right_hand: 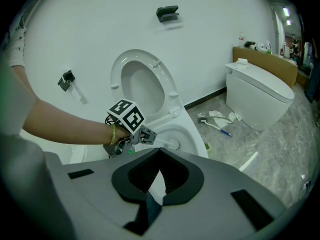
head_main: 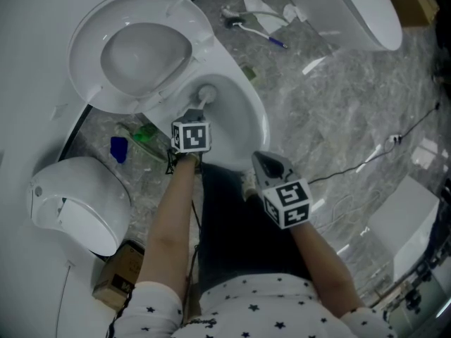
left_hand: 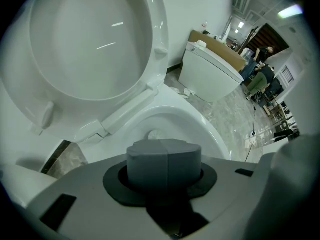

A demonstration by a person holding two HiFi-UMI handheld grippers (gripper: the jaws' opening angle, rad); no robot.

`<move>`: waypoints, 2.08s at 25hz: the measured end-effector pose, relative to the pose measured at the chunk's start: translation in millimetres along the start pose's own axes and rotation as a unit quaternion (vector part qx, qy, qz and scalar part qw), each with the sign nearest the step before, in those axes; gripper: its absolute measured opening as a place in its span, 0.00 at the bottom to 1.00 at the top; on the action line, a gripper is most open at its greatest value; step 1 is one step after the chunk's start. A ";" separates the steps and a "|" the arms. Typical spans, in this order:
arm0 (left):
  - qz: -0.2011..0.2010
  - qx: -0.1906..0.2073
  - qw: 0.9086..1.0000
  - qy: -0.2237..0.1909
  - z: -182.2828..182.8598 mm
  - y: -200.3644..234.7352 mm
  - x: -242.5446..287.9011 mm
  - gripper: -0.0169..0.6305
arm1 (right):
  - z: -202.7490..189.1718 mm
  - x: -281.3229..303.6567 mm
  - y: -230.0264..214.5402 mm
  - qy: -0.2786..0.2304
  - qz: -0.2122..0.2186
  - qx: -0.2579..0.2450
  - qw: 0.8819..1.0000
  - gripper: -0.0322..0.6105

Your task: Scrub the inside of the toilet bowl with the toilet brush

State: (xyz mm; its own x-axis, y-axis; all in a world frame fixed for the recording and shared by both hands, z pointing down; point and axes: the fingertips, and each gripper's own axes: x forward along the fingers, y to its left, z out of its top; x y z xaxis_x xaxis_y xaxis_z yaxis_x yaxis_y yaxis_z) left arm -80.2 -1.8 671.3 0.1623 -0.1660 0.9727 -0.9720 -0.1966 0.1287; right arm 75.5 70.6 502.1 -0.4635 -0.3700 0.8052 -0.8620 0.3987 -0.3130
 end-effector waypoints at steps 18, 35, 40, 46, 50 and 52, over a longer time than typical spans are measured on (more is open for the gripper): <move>0.014 -0.018 1.000 -0.002 0.7 18.9 -1.6 0.26 | 2.7 -2.7 -3.1 -0.004 -0.004 0.001 1.000 0.05; 0.009 -0.026 0.999 -0.016 -21.5 -8.6 -49.9 0.27 | 17.9 -25.3 8.5 -0.029 0.005 -0.025 0.999 0.05; 0.009 -0.030 0.999 -0.018 -35.9 -18.4 -74.6 0.27 | 19.9 -40.6 14.6 -0.034 0.008 -0.038 0.999 0.05; 0.004 -0.037 0.999 -0.030 -52.5 -37.5 -108.8 0.27 | 12.2 -60.6 21.4 -0.037 0.012 -0.055 0.998 0.05; 0.003 -0.046 0.998 -0.034 -66.0 -49.8 -130.8 0.26 | 9.6 -71.3 27.9 -0.039 0.019 -0.066 0.997 0.05; 0.001 -0.055 0.998 -0.038 -73.2 -56.1 -141.9 0.27 | 10.1 -78.3 32.5 -0.041 0.025 -0.066 0.997 0.05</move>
State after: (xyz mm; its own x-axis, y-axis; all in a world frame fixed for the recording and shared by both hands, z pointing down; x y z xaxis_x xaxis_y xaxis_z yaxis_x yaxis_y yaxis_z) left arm -61.2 103.6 540.2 0.1687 -0.2409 0.9558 -0.9844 -0.0893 0.1513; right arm 81.7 104.0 423.8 -0.5254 -0.4111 0.7449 -0.8048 0.5241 -0.2785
